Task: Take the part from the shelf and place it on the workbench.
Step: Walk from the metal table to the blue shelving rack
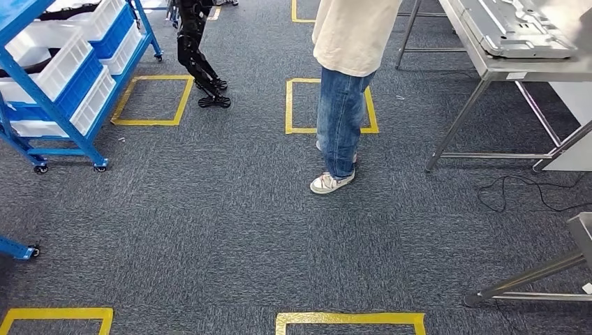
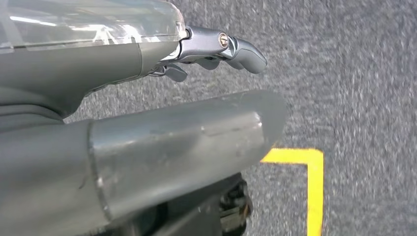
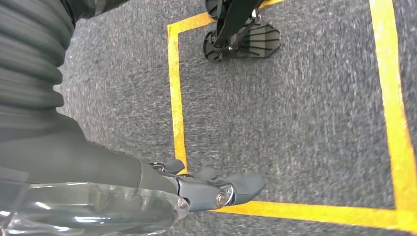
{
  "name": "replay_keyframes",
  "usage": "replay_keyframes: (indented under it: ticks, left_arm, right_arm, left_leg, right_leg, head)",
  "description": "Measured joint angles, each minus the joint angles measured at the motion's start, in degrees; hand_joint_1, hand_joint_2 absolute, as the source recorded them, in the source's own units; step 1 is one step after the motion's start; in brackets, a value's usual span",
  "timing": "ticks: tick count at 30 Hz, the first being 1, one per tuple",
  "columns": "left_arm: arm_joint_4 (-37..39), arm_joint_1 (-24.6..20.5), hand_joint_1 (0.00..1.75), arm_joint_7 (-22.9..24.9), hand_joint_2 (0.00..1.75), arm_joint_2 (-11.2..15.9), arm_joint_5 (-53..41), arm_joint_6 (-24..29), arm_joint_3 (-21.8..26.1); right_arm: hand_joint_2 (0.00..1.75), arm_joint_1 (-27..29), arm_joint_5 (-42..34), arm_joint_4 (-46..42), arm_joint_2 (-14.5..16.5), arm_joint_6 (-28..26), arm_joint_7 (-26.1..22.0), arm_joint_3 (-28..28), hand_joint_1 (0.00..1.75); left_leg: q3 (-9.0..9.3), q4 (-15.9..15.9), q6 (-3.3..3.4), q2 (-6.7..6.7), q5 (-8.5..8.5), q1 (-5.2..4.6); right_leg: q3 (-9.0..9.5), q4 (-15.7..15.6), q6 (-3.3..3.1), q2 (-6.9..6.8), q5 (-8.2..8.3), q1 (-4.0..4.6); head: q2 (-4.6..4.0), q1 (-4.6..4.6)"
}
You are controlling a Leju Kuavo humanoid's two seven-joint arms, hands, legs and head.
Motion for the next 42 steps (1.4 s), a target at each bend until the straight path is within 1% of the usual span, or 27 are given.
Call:
replay_keyframes:
  ticks: [1, 3, 5, 7, 8, 9, 10, 12, 14, 16, 17, 19, 21, 23, 24, 25, 27, 29, 31, 32, 34, 36, 37, 38, 39, 40, 42]
  left_arm:
    - [0.0, 0.1, 0.0, 0.0, 0.0, 0.0, 0.0, 0.0, 0.0]
    - [0.0, 0.2, 0.0, -0.1, 0.0, 0.1, 0.0, 0.0, 0.1]
    - [0.0, 0.0, 0.0, -0.1, 0.0, 0.1, 0.0, 0.0, 0.1]
    - [0.0, 0.0, 0.0, -0.1, 0.0, 0.1, 0.0, 0.0, 0.1]
    - [0.0, 0.0, 0.0, -0.1, 0.0, 0.1, 0.0, 0.0, 0.1]
    - [0.0, 0.1, 0.0, -0.1, 0.0, 0.1, 0.0, 0.0, 0.1]
    - [0.0, 0.1, 0.0, -0.1, 0.0, 0.1, 0.0, 0.0, 0.1]
    - [0.0, 0.0, 0.0, -0.1, 0.0, 0.1, -0.1, 0.0, 0.1]
    - [0.0, -0.1, 0.0, -0.1, 0.0, 0.1, -0.1, 0.0, 0.1]
    - [0.0, 0.0, 0.0, -0.1, 0.0, 0.1, -0.1, 0.1, 0.2]
    - [0.0, 0.1, 0.0, -0.1, 0.0, 0.1, -0.1, 0.1, 0.2]
    - [0.0, 0.2, 0.0, -0.2, 0.0, 0.2, -0.1, 0.3, 0.3]
    - [0.0, 0.0, 0.0, -0.2, 0.0, 0.2, -0.1, 0.3, 0.3]
    - [0.0, 0.0, 0.0, -0.2, 0.0, 0.2, -0.2, 0.3, 0.3]
    - [0.0, 0.1, 0.0, -0.2, 0.0, 0.2, -0.2, 0.3, 0.3]
    - [0.0, 0.2, 0.0, -0.2, 0.0, 0.2, -0.2, 0.3, 0.3]
    - [0.0, 0.2, 0.0, -0.2, 0.0, 0.2, -0.2, 0.3, 0.3]
    - [0.0, 0.0, 0.0, -0.2, 0.0, 0.2, -0.2, 0.4, 0.4]
    - [0.0, 0.1, 0.0, -0.3, 0.0, 0.2, -0.2, 0.5, 0.4]
    - [0.0, 0.2, 0.0, -0.3, 0.0, 0.3, -0.2, 0.5, 0.5]
    - [0.0, 0.2, 0.0, -0.3, 0.0, 0.3, -0.2, 0.5, 0.6]
    - [0.0, 0.1, 0.0, -0.3, 0.0, 0.3, -0.2, 0.5, 0.6]
    - [0.0, 0.0, 0.0, -0.3, 0.0, 0.3, -0.2, 0.5, 0.6]
    - [0.0, 0.0, 0.0, -0.3, 0.0, 0.3, -0.2, 0.5, 0.7]
    - [0.0, 0.0, 0.0, -0.3, 0.0, 0.3, -0.3, 0.5, 0.7]
    - [0.0, 0.0, 0.0, -0.3, 0.0, 0.3, -0.3, 0.5, 0.7]
    - [0.0, 0.0, 0.0, -0.3, 0.0, 0.3, -0.3, 0.5, 0.7]
  right_arm:
    - [1.75, -0.1, 0.0, 0.0, 0.0, 0.0, 0.0, 0.0, 0.0]
    - [1.75, -0.2, 0.0, 0.0, 0.0, 0.0, -0.1, 0.0, 0.0]
    - [1.75, 0.0, 0.0, 0.0, -0.1, 0.0, -0.2, 0.0, 0.0]
    - [1.75, 0.1, 0.0, 0.0, -0.1, 0.0, -0.2, 0.0, 0.0]
    - [1.75, 0.2, 0.0, 0.0, -0.1, 0.0, -0.2, 0.0, 0.0]
    - [1.75, 0.2, 0.0, 0.0, -0.1, 0.0, -0.2, 0.0, 0.0]
    - [1.75, 0.2, 0.0, 0.0, -0.1, 0.0, -0.2, 0.0, 0.0]
    - [1.75, 0.3, 0.1, 0.0, -0.1, 0.0, -0.2, 0.0, 0.0]
    - [1.75, 0.2, 0.2, 0.0, -0.2, 0.0, -0.2, 0.0, 0.0]
    - [1.75, 0.0, 0.2, 0.0, -0.2, 0.0, -0.3, 0.0, 0.0]
    - [1.75, 0.0, 0.2, 0.0, -0.1, 0.0, -0.3, 0.0, 0.0]
    - [1.75, 0.0, 0.3, 0.0, -0.1, 0.0, -0.3, 0.0, 0.0]
    - [1.75, 0.2, 0.3, 0.0, -0.1, 0.0, -0.3, 0.0, 0.0]
    - [1.75, 0.3, 0.3, 0.0, -0.1, -0.1, -0.4, 0.0, 0.0]
    - [1.75, 0.3, 0.3, 0.0, -0.1, -0.1, -0.4, 0.0, 0.0]
    - [1.75, 0.2, 0.3, 0.0, -0.2, -0.1, -0.4, 0.0, 0.0]
    - [1.75, 0.2, 0.4, 0.0, -0.1, 0.0, -0.4, 0.0, 0.0]
    - [1.75, 0.2, 0.5, 0.0, -0.1, 0.0, -0.5, 0.0, 0.0]
    - [1.75, -0.1, 0.7, 0.0, -0.1, 0.0, -0.5, 0.0, 0.0]
    - [1.75, -0.2, 0.8, 0.0, -0.1, 0.0, -0.5, 0.0, 0.0]
    - [1.75, -0.3, 1.0, 0.0, -0.2, 0.0, -0.6, 0.0, 0.0]
    - [1.75, -0.1, 1.0, 0.0, -0.2, 0.0, -0.6, 0.0, 0.0]
    - [1.75, 0.1, 1.0, 0.0, -0.2, 0.0, -0.6, 0.0, 0.0]
    - [1.75, 0.2, 1.0, 0.0, -0.2, 0.0, -0.6, 0.0, 0.0]
    - [1.75, 0.2, 1.0, 0.0, -0.2, 0.0, -0.6, 0.0, 0.0]
    - [1.75, 0.3, 1.1, 0.0, -0.2, 0.0, -0.6, 0.0, 0.0]
    - [1.75, 0.3, 1.1, 0.0, -0.3, 0.0, -0.6, 0.0, 0.0]
  left_leg:
    - [0.05, -0.3, 0.24, -0.71, 0.22, 0.13]
    - [0.35, -1.0, 0.87, -2.12, 0.76, 0.49]
    - [0.4, -1.2, 1.26, -3.51, 1.09, 0.64]
    - [0.31, -1.1, 1.35, -5.14, 1.15, 0.55]
    - [0.34, -1.0, 1.35, -6.02, 1.15, 0.52]
    - [0.41, -0.9, 1.32, -6.91, 1.12, 0.52]
    - [0.5, -0.8, 1.25, -7.75, 1.06, 0.54]
    - [0.37, -0.5, 0.92, -9.17, 0.87, 0.59]
    - [-0.15, -0.2, 0.28, -10.36, 0.89, 0.72]
    - [-0.54, -0.3, -0.48, -11.61, 1.06, 0.89]
    - [-0.74, 0.0, -0.76, -11.36, 0.79, 0.87]
    - [-2.4, 3.6, -1.19, -8.87, -1.47, 0.78]
    - [-6.0, 11.1, -1.54, -5.95, -5.2, 0.93]
    - [-8.38, 16.2, -1.87, -4.96, -6.62, 1.2]
    - [-7.96, 15.5, -1.95, -4.69, -5.69, 1.29]
    - [-6.35, 12.5, -1.9, -4.24, -3.91, 1.34]
    - [-1.89, 4.2, -1.46, -1.93, -0.49, 1.07]
    - [0.22, -0.2, -0.89, -0.39, 0.53, 0.55]
    - [0.17, -0.6, -0.37, -1.32, 0.55, 0.36]
    - [0.3, -0.9, -0.08, -1.91, 0.75, 0.46]
    - [0.6, -1.5, 0.62, -3.05, 1.22, 0.78]
    - [0.59, -1.6, 0.96, -4.2, 1.4, 0.86]
    - [0.56, -1.5, 1.0, -4.91, 1.41, 0.84]
    - [0.58, -1.5, 1.0, -5.68, 1.41, 0.81]
    - [0.64, -1.4, 0.98, -6.5, 1.39, 0.81]
    - [0.72, -1.3, 0.91, -7.33, 1.34, 0.84]
    - [0.71, -1.0, 0.58, -8.86, 1.14, 0.89]
  right_leg:
    - [0.21, 0.0, 0.31, -0.08, -0.17, -0.07]
    - [-0.25, 1.8, 0.87, 2.55, -1.82, -0.28]
    - [-3.07, 8.0, 1.14, 6.09, -5.46, -0.49]
    - [-6.65, 14.8, 1.2, 7.02, -7.8, -0.54]
    - [-7.42, 15.8, 1.19, 7.12, -7.26, -0.54]
    - [-7.16, 14.6, 1.13, 7.26, -5.55, -0.55]
    - [-5.91, 11.2, 1.03, 7.66, -3.07, -0.57]
    - [-3.02, 3.9, 0.81, 10.37, 0.52, -0.76]
    - [-1.96, 0.8, 0.61, 12.29, 1.25, -0.73]
    - [-1.86, 0.5, 0.18, 11.24, 1.38, -0.68]
    - [-1.65, 0.2, -0.17, 10.53, 1.48, -0.77]
    - [-1.34, -0.5, -0.9, 8.91, 1.69, -0.92]
    - [-1.27, -0.5, -1.31, 7.16, 1.59, -0.61]
    - [-1.23, -0.5, -1.44, 5.42, 1.42, -0.4]
    - [-1.15, -0.5, -1.42, 4.67, 1.32, -0.36]
    - [-0.99, -0.4, -1.34, 3.98, 1.2, -0.35]
    - [-0.54, -0.4, -0.97, 2.71, 0.84, -0.22]
    - [-0.22, -0.3, -0.45, 1.57, 0.52, -0.05]
    - [0.05, -0.4, 0.09, 0.51, 0.37, -0.02]
    - [0.17, -0.2, 0.41, 0.91, 0.09, -0.14]
    - [-0.88, 2.7, 0.95, 3.64, -2.0, -0.37]
    - [-4.32, 9.7, 1.18, 6.44, -5.7, -0.56]
    - [-6.22, 13.4, 1.24, 6.84, -7.04, -0.57]
    - [-7.49, 15.5, 1.28, 6.98, -7.26, -0.57]
    - [-7.79, 15.6, 1.28, 7.09, -6.24, -0.58]
    - [-7.01, 13.3, 1.23, 7.34, -4.2, -0.62]
    - [-3.89, 5.6, 1.11, 9.42, 0.1, -0.79]
  head:
    - [0.0, 0.01]
    - [0.0, 0.03]
    - [0.0, 0.06]
    - [0.0, 0.06]
    - [0.0, 0.06]
    - [0.0, 0.05]
    - [0.0, 0.05]
    - [0.0, 0.04]
    - [0.0, 0.04]
    - [0.0, 0.04]
    - [0.0, 0.03]
    - [0.0, -0.1]
    - [0.0, -0.21]
    - [0.0, -0.2]
    - [0.0, -0.2]
    - [0.0, -0.2]
    - [0.0, -0.21]
    - [0.0, -0.19]
    - [0.0, -0.16]
    - [0.0, -0.17]
    - [0.0, -0.15]
    - [0.0, -0.14]
    - [0.0, -0.14]
    - [0.0, -0.14]
    - [0.0, -0.14]
    - [0.0, -0.14]
    - [0.0, -0.14]
